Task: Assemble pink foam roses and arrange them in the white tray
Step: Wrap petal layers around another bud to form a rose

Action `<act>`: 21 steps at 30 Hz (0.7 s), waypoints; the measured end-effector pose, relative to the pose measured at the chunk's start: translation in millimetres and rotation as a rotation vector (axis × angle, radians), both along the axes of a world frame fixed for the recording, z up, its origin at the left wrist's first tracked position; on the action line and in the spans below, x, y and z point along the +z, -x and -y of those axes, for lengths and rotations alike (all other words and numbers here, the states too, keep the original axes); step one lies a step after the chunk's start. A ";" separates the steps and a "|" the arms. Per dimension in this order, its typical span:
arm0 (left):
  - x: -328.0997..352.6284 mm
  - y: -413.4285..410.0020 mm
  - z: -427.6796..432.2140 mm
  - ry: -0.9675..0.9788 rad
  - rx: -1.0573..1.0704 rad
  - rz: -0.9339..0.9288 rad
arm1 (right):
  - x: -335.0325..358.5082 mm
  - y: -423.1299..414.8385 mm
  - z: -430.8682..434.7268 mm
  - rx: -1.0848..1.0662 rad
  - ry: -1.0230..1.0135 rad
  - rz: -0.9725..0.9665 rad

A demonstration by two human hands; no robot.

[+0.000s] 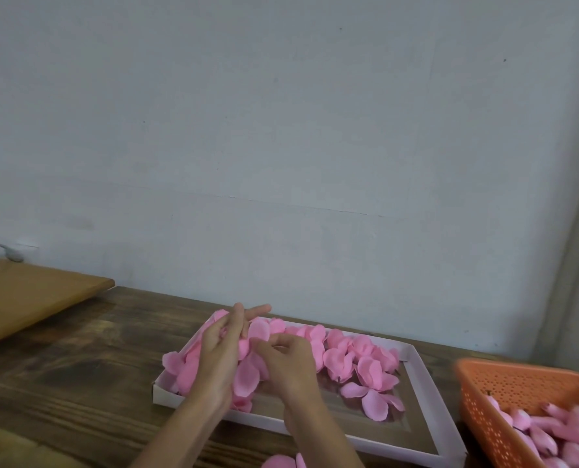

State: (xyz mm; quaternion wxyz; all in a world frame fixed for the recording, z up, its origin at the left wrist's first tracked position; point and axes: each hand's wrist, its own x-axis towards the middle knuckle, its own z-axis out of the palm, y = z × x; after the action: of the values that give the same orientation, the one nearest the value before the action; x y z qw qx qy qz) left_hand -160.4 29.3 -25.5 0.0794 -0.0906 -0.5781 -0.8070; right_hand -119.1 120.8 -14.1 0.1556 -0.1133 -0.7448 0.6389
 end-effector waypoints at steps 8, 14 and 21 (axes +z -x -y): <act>1.6 -5.0 -3.4 0.020 -0.046 -0.067 | 1.2 -0.3 -2.7 -0.122 -0.185 -0.039; 0.1 -5.9 -5.9 0.003 -0.127 -0.007 | -1.0 1.4 -3.4 -0.139 -0.255 -0.047; 2.9 -12.0 -7.5 0.000 -0.057 -0.121 | 3.9 -0.9 -6.0 0.071 -0.424 -0.186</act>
State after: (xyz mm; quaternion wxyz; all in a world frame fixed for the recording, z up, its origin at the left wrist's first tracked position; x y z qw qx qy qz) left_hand -148.5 36.8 -22.6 0.0911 -0.1559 -0.5693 -0.8021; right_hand -118.2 126.9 -10.2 0.2212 0.0075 -0.8484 0.4809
